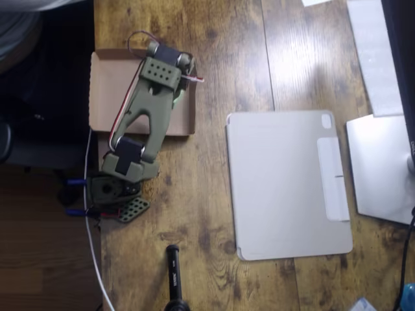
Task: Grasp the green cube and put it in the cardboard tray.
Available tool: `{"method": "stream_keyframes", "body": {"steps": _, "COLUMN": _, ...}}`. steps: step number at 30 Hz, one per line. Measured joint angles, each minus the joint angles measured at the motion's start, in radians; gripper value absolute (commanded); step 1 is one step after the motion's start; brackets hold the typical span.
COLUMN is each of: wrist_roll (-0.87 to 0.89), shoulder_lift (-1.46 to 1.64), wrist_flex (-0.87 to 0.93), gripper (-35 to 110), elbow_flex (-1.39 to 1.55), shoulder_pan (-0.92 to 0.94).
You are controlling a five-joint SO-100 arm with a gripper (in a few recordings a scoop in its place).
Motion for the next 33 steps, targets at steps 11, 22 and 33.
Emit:
{"method": "stream_keyframes", "body": {"steps": 11, "wrist_roll": 0.000, "shoulder_lift": 0.008, "wrist_flex": -0.066, "gripper": 22, "elbow_flex": 0.107, "shoulder_pan": -0.003}}
{"method": "stream_keyframes", "body": {"steps": 22, "wrist_roll": -0.017, "shoulder_lift": 0.006, "wrist_flex": -0.094, "gripper": 31, "elbow_flex": 0.124, "shoulder_pan": 0.002}}
{"method": "stream_keyframes", "body": {"steps": 33, "wrist_roll": -0.072, "shoulder_lift": -0.002, "wrist_flex": -0.094, "gripper": 30, "elbow_flex": 0.121, "shoulder_pan": 0.138}}
